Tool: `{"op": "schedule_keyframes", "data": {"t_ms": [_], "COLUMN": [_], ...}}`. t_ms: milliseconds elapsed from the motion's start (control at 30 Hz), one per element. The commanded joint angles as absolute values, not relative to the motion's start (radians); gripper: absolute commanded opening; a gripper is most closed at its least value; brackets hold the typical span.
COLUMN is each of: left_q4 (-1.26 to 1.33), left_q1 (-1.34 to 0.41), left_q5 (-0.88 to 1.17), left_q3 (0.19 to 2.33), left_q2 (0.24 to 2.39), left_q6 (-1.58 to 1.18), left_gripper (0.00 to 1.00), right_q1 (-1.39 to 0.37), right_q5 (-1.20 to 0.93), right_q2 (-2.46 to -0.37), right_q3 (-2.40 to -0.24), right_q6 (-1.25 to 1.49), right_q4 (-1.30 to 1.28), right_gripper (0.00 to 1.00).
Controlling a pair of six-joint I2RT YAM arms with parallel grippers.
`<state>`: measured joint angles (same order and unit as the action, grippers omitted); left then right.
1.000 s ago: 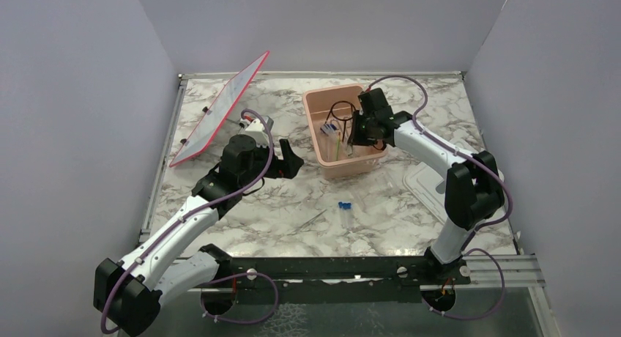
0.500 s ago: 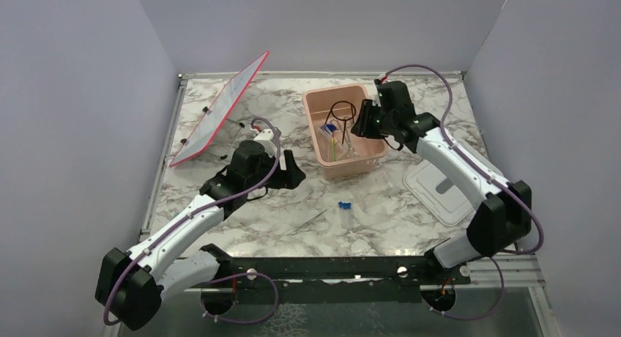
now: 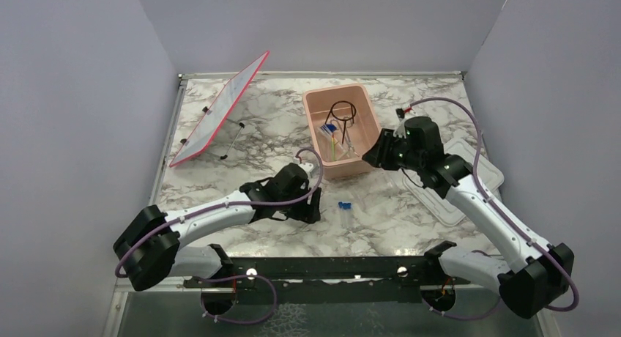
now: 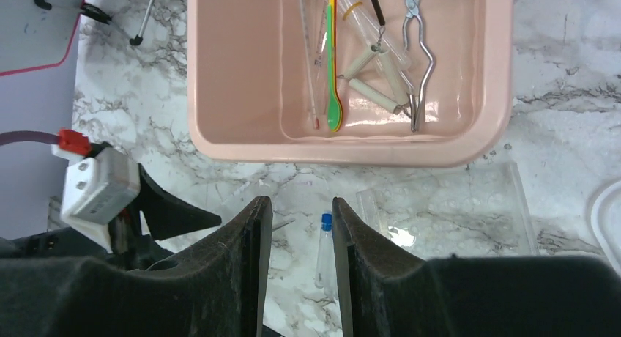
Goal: Organize the chemistry lab equipment
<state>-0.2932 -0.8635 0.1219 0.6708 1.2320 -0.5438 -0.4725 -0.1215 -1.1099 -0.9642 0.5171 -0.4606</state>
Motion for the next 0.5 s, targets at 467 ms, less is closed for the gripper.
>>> {"op": "schedule_keyframes", "data": {"t_ms": [467], "left_q4": [-0.399], "left_q1": [-0.982], "left_q5": [-0.102], "left_q3": [0.767], "left_q2": [1.515], "left_q6": [-0.465], "left_gripper": [0.47], "right_q1": [-0.476], "right_q5": [-0.157], "right_q2": [-0.975], "right_q3": [-0.823], "right_q6": [0.587], "right_q4": [-0.366], "right_gripper": [0.4]}}
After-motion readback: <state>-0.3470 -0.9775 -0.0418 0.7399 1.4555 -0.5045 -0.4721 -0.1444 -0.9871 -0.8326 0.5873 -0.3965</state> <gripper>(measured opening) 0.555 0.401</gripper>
